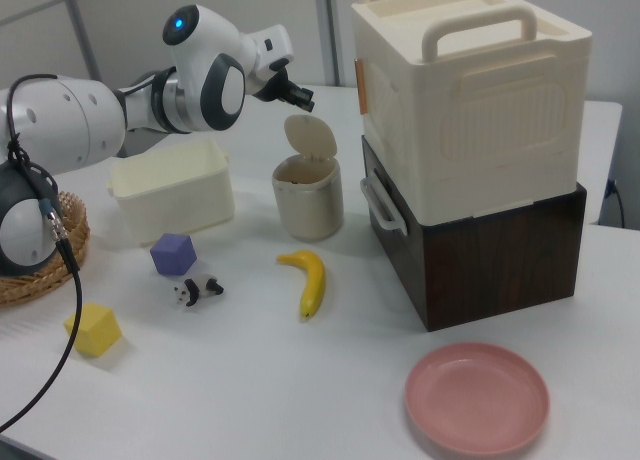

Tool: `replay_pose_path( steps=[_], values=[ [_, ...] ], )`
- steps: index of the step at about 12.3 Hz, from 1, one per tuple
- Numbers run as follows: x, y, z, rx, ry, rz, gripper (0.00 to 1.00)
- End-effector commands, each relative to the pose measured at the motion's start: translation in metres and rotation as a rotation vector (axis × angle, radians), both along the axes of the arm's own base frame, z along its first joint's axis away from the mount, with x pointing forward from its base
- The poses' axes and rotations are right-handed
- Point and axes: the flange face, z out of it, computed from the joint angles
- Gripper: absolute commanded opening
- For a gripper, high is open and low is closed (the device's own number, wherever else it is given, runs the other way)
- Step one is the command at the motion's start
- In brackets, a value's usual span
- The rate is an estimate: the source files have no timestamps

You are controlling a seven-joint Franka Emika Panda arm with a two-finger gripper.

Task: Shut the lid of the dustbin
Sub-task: 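Lower the gripper behind the raised lid and contact it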

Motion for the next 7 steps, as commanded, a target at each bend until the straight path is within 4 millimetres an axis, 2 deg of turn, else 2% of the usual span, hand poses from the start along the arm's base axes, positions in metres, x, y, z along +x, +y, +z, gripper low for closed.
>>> replay_pose_path(
  steps=[1, 4, 7],
  values=[
    [-0.0009, 0.0061, -0.0152, 0.000, -0.015, 0.011, 0.11],
    [-0.0010, 0.0039, -0.0180, -0.011, -0.007, 0.014, 0.11],
    [-0.0028, -0.0002, -0.0089, -0.014, -0.015, 0.010, 0.11]
  ],
)
